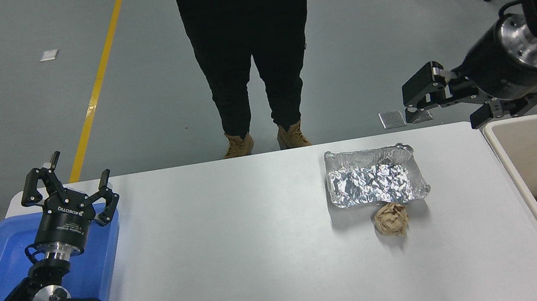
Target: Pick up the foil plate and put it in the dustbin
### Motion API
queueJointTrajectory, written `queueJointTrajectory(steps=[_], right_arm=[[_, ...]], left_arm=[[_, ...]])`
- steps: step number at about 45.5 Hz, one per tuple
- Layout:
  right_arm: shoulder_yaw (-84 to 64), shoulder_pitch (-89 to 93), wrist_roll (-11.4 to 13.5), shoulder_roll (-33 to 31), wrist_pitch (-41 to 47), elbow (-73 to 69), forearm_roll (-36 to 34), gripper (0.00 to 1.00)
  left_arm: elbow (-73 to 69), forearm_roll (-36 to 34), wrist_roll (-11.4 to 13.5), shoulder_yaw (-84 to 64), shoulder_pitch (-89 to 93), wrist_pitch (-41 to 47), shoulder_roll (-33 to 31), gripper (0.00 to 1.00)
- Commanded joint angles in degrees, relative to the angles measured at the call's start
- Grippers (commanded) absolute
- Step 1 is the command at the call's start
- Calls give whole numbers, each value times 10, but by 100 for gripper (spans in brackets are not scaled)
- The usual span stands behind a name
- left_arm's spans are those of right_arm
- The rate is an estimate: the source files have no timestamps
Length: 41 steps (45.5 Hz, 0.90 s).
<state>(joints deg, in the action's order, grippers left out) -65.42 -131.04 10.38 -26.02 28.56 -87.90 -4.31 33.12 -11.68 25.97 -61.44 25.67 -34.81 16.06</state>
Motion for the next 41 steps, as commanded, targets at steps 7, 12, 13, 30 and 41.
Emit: queueJointTrajectory(steps=[7,12,13,30,41], right_arm=[[59,256,1,27,-114,162,8,100],[80,351,0,50,-127,260,7,100],[84,366,0,54,-128,274,7,100],[100,540,-3,161,-216,452,17,100],[101,605,-3,195,-249,538,17,100]], left_arm=[[0,0,0,0,0,0,-1,98],[0,0,0,0,0,0,-1,98],[0,0,0,0,0,0,-1,98],[0,0,0,0,0,0,-1,98],[0,0,0,0,0,0,0,98]])
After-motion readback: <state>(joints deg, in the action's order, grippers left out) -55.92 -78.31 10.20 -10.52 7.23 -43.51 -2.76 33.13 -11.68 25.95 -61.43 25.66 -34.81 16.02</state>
